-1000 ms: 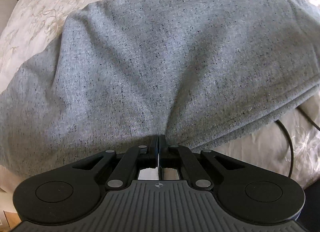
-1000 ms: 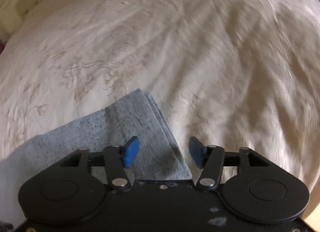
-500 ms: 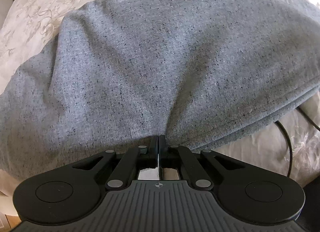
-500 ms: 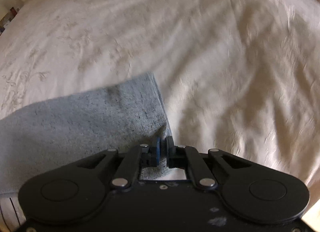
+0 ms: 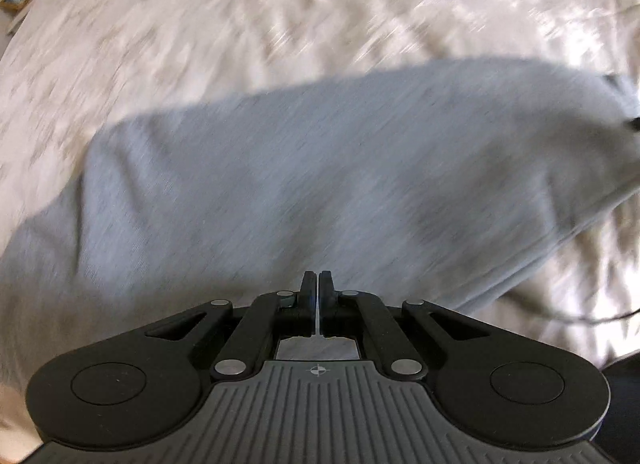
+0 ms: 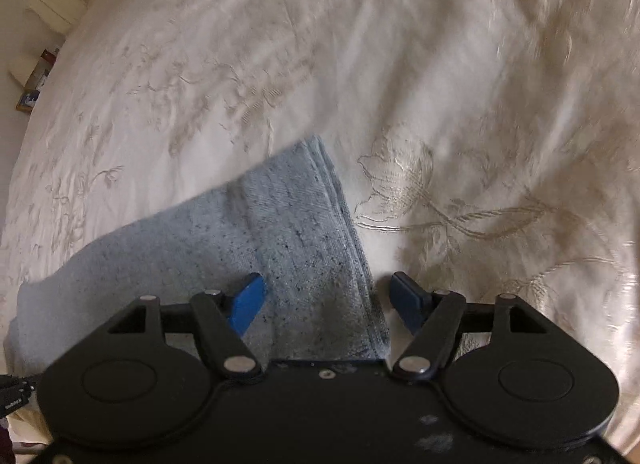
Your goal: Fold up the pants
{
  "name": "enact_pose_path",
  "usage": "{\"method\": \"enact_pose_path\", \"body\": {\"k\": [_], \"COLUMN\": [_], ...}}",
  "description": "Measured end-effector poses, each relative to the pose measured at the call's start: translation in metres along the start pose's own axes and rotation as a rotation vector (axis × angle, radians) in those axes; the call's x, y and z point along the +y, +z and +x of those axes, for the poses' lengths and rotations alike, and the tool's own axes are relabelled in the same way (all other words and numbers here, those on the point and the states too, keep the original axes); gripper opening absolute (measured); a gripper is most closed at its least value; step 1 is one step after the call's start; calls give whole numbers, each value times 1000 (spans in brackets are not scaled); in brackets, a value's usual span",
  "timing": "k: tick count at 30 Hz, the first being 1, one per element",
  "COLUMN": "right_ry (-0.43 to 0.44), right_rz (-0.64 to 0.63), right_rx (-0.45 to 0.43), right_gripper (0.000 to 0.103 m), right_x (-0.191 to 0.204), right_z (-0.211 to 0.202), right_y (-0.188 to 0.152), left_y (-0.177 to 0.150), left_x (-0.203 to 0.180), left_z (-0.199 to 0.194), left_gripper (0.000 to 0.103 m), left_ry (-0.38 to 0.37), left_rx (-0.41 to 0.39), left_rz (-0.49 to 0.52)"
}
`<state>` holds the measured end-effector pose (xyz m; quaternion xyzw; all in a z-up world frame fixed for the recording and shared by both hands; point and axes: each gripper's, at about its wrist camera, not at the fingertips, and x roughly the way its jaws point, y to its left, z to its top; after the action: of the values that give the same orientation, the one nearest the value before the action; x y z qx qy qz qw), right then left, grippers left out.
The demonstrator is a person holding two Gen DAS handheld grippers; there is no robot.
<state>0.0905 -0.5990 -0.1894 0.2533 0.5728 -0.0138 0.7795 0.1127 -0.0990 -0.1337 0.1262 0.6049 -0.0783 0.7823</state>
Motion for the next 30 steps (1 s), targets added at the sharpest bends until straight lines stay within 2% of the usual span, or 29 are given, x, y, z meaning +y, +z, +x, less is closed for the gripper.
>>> {"method": "enact_pose_path", "body": {"k": [1, 2, 3, 4, 9, 12, 13, 14, 15, 16, 20, 24, 27, 30], "right_ry": [18, 39, 63, 49, -57, -28, -16, -8, 7, 33, 111, 195, 200, 183], "right_rz": [2, -1, -8, -19, -134, -132, -127, -125, -116, -96, -71, 19, 48, 59], "right_rx": [7, 13, 23, 26, 54, 61, 53, 46, 47, 58, 0, -81, -81, -68], "right_gripper": [95, 103, 103, 103, 103, 103, 83, 49, 30, 14, 12, 11, 11, 11], "right_x": [0, 1, 4, 8, 33, 34, 34, 30, 28, 25, 27, 22, 20, 14], "right_z": [4, 8, 12, 15, 30, 28, 26, 18, 13, 8, -22, -58, -63, -66], "right_y": [1, 1, 2, 2, -1, 0, 1, 3, 4, 8, 16, 23, 23, 22], "left_y": [7, 13, 21, 27, 55, 69, 72, 73, 77, 79, 91, 99, 104, 108], "left_x": [-6, -12, -19, -26, -56, -73, -76, -81, -85, -88, -96, -101, -112, -128], "left_z": [-2, -4, -6, -7, 1, 8, 10, 8, 8, 8, 11, 13, 33, 68], "left_gripper": [2, 2, 2, 2, 2, 2, 2, 2, 2, 2, 2, 2, 2, 2], "left_ry": [-12, -24, -40, -50, -109, -137, -142, -149, -157, -164, -183, -225, -229, -175], "left_rx": [-13, -27, -42, -51, -74, -80, -83, -87, -90, -91, -104, -118, -91, -31], "left_rz": [8, 16, 25, 31, 76, 100, 110, 117, 124, 130, 154, 137, 154, 205]}}
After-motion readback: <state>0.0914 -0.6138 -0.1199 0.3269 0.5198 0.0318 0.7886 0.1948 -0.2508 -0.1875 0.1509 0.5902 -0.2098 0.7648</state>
